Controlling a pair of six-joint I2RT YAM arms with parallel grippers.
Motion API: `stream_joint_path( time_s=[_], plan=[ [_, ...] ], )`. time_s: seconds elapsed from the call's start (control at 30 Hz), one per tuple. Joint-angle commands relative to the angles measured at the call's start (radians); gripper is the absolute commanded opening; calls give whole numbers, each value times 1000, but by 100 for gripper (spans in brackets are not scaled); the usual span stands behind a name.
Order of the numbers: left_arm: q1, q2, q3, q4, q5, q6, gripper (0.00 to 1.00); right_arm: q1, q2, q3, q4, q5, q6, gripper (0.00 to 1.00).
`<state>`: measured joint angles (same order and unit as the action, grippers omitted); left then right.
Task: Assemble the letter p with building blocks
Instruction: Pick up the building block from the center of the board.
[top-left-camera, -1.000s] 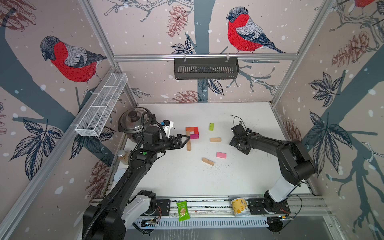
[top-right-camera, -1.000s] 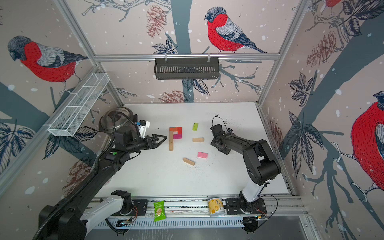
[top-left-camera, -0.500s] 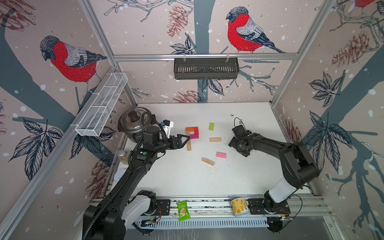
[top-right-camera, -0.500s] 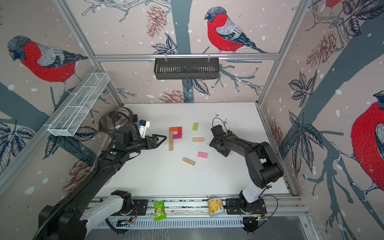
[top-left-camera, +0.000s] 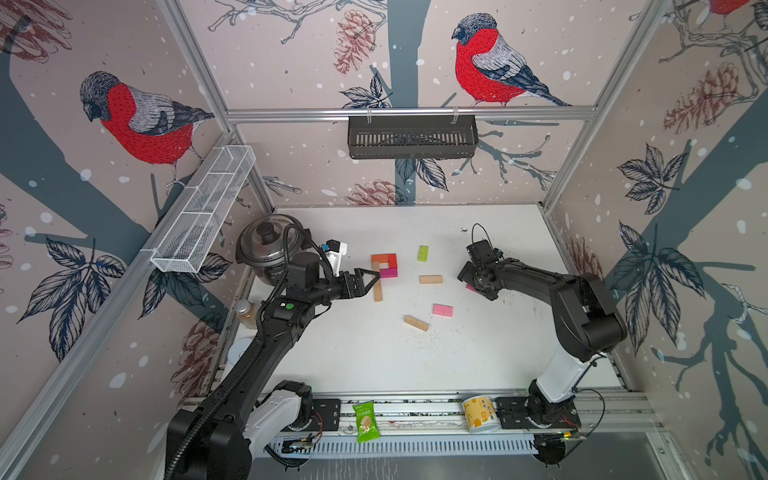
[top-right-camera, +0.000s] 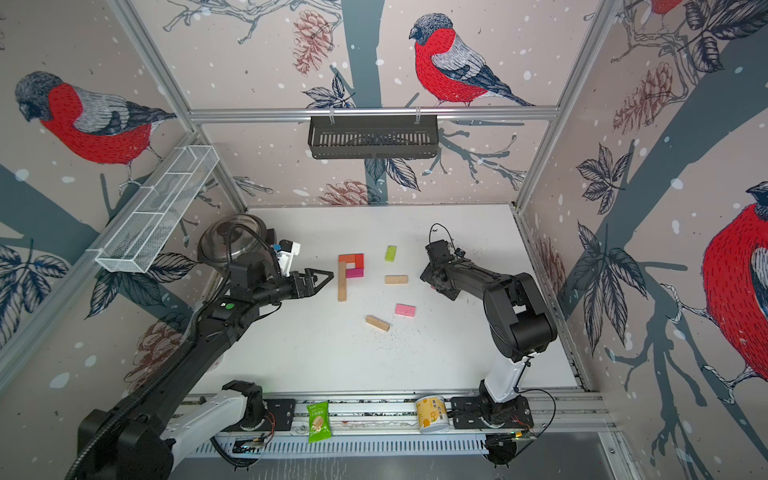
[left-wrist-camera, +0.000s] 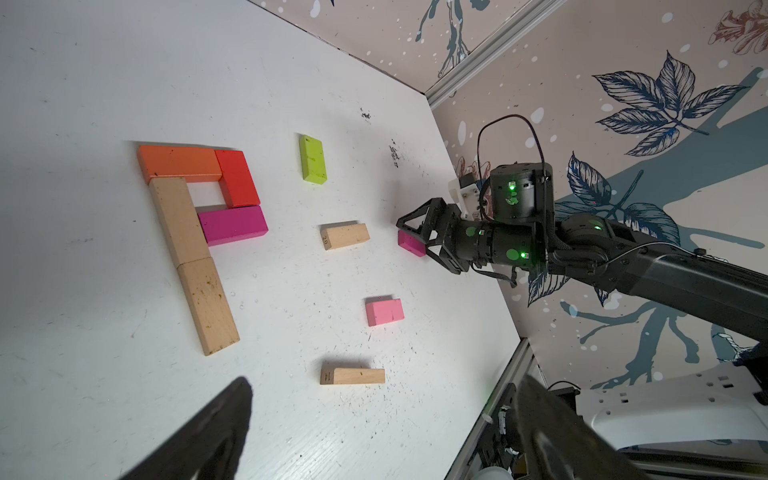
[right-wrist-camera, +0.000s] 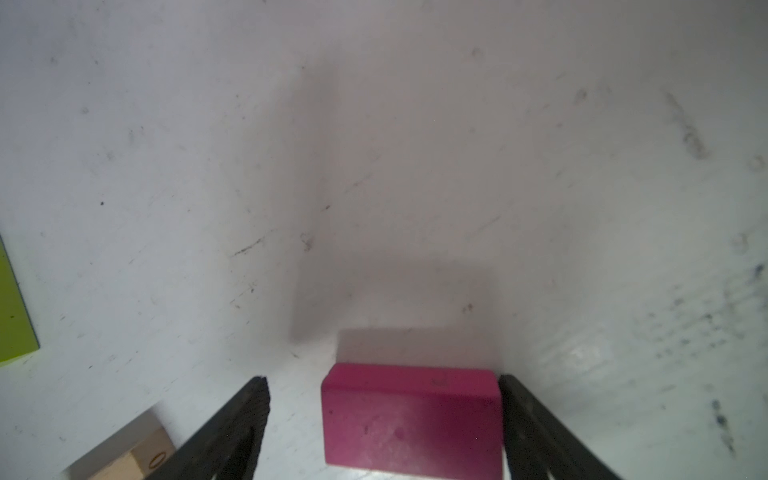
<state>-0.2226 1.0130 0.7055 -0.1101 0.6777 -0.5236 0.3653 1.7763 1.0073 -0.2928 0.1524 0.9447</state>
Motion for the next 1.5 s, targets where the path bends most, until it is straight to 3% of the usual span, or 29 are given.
stream_joint_path(
  time_s=[0.0,0.33,0.87,1.3,1.47],
  plan=[
    [2,2,7,33,2,6,98,2,30,-8,-55,-57,-25,86],
    [3,5,7,32,4,4,98,39,20,-71,-17,15,-124,83],
    [2,6,10,26,4,7,97,78,14,-110,-12,65,-127,72],
    [3,3,12,26,5,8,98,112,-58,-132,7,120,-195,50],
    [3,4,12,24,5,8,98,174,-120,-110,24,159,-286,50]
  ],
)
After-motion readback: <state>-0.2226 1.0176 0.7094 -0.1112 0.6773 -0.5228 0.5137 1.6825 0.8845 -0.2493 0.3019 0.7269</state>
